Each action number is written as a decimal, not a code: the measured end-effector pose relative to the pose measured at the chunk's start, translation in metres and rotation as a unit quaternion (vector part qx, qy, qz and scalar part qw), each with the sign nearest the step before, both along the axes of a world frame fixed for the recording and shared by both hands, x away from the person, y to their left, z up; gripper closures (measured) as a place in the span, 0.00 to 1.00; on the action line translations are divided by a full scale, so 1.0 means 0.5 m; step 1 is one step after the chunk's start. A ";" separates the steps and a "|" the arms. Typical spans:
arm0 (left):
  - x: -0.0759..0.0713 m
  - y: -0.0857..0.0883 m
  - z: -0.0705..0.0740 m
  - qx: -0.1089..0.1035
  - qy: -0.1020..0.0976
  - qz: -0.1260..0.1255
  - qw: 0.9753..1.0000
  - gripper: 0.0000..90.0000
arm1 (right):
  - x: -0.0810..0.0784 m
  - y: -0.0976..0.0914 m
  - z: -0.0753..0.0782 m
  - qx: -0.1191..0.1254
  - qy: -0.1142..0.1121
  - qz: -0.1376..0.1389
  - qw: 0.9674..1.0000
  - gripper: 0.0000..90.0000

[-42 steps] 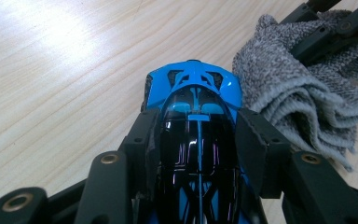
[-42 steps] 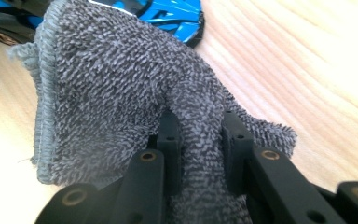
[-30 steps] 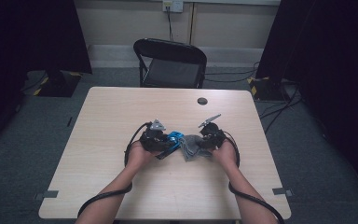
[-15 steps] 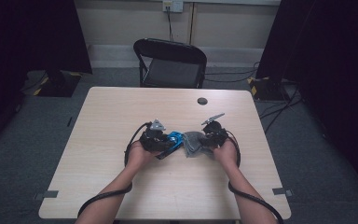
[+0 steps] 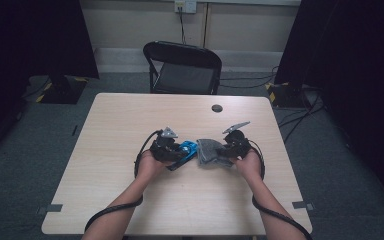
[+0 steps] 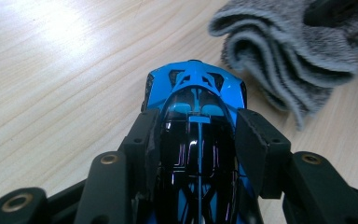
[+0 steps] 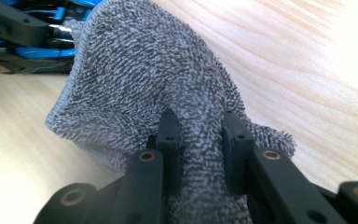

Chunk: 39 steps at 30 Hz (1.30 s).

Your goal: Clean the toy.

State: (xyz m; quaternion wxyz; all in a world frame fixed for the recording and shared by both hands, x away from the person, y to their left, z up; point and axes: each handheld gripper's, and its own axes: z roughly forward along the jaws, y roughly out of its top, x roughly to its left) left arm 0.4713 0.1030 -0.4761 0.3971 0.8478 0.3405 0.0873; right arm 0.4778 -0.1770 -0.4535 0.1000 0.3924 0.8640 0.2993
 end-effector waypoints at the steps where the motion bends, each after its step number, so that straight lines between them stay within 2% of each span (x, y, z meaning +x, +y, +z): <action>1: 0.001 0.000 0.001 0.001 0.003 0.000 1.000 0.57 | -0.004 -0.002 0.002 0.004 -0.002 0.002 1.000 0.81; 6: 0.008 0.001 0.005 -0.019 0.032 0.014 0.999 0.52 | -0.027 -0.008 0.015 0.020 -0.002 0.024 1.000 0.81; 9: 0.007 0.001 0.012 -0.017 0.032 0.013 0.999 0.48 | -0.049 -0.004 0.018 0.020 -0.001 0.046 0.999 0.80; 11: 0.003 0.001 0.020 -0.013 0.023 0.004 1.000 0.47 | -0.064 0.001 0.017 0.018 0.000 0.057 0.998 0.80; 14: -0.005 0.001 0.037 -0.020 0.015 -0.006 1.000 0.46 | -0.085 0.010 0.014 0.021 0.001 0.072 0.997 0.80; 16: -0.016 0.002 0.053 -0.025 0.002 -0.020 0.999 0.45 | -0.098 0.020 0.010 0.023 0.001 0.084 0.996 0.80; 18: -0.022 0.002 0.059 -0.025 -0.001 -0.026 0.999 0.45 | -0.105 0.025 0.008 0.019 0.001 0.091 0.996 0.80; 19: -0.033 0.003 0.069 -0.029 -0.008 -0.037 0.999 0.45 | -0.120 0.036 0.004 0.012 0.000 0.105 0.994 0.80; 20: -0.033 0.003 0.069 -0.029 -0.008 -0.037 0.999 0.44 | -0.120 0.036 0.004 0.012 0.000 0.105 0.994 0.80; 21: -0.045 0.005 0.075 -0.036 -0.012 -0.044 0.998 0.44 | -0.134 0.047 0.000 0.014 0.004 0.117 0.993 0.80; 25: -0.069 0.012 0.078 -0.042 -0.014 -0.054 0.998 0.45 | -0.154 0.064 -0.008 0.015 0.004 0.137 0.990 0.77; 29: -0.085 0.012 0.077 -0.050 -0.006 -0.061 0.997 0.45 | -0.160 0.072 -0.014 0.018 0.000 0.141 0.990 0.70; 30: -0.095 0.009 0.078 -0.053 -0.008 -0.073 0.996 0.45 | -0.161 0.074 -0.015 0.025 0.002 0.138 0.990 0.58; 32: -0.100 0.004 0.081 -0.052 -0.015 -0.082 0.995 0.45 | -0.161 0.072 -0.011 0.034 0.004 0.142 0.989 0.54; 33: -0.103 0.002 0.083 -0.052 -0.019 -0.086 0.995 0.45 | -0.161 0.068 -0.007 0.037 0.003 0.144 0.989 0.50; 36: -0.107 -0.009 0.085 -0.055 -0.032 -0.101 0.993 0.44 | -0.161 0.049 0.012 0.046 -0.018 0.141 0.989 0.40; 39: -0.113 -0.027 0.083 -0.056 -0.030 -0.121 0.991 0.42 | -0.157 0.020 0.025 0.059 -0.028 0.122 0.990 0.31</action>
